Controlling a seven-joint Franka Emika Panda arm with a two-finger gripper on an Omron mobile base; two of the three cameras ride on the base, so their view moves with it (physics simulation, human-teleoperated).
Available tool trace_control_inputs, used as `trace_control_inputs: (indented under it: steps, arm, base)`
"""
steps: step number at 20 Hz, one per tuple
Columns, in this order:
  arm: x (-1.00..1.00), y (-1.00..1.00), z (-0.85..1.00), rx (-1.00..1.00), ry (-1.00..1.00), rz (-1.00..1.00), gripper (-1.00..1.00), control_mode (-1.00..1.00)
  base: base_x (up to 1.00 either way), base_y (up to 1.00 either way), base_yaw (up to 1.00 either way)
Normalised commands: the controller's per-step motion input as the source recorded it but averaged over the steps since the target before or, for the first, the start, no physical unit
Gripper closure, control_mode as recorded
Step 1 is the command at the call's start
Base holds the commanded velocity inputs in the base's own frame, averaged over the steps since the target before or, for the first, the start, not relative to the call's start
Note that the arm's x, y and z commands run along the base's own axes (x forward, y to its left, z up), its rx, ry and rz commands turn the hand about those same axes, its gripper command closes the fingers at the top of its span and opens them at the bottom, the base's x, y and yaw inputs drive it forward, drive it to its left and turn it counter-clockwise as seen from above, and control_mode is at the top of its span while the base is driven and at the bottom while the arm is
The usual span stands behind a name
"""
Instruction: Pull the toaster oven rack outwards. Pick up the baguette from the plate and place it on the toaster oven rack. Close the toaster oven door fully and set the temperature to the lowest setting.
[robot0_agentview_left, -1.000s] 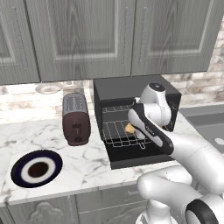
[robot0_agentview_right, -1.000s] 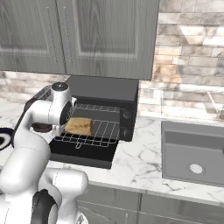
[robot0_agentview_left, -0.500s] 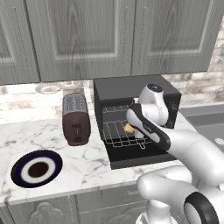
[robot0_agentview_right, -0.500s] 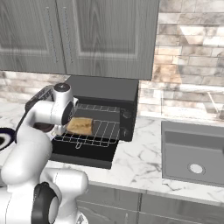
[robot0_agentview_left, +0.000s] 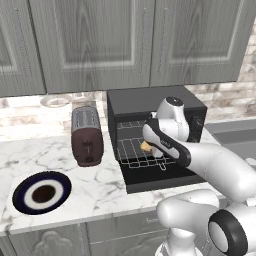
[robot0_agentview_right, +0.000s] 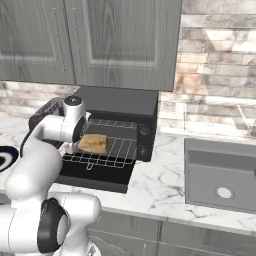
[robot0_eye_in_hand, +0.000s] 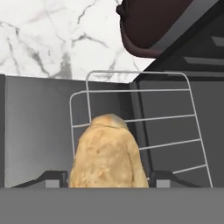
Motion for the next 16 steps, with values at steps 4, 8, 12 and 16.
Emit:
trace_control_inputs:
  steps: [4, 8, 12, 16]
  arm:
    - [0.14, 0.0, -0.14, 0.0, 0.0, 0.0, 1.0, -1.0]
    - [0.12, 0.0, -0.12, 0.0, 0.0, 0.0, 1.0, -1.0]
    - [0.12, 0.0, -0.12, 0.0, 0.0, 0.0, 1.0, -1.0]
    - [0.12, 0.0, -0.1, 0.0, 0.0, 0.0, 1.0, -1.0]
  base:
    - [0.0, 0.0, 0.0]
    - [0.0, 0.0, 0.0]
    - [0.0, 0.0, 0.0]
    - [0.0, 0.0, 0.0]
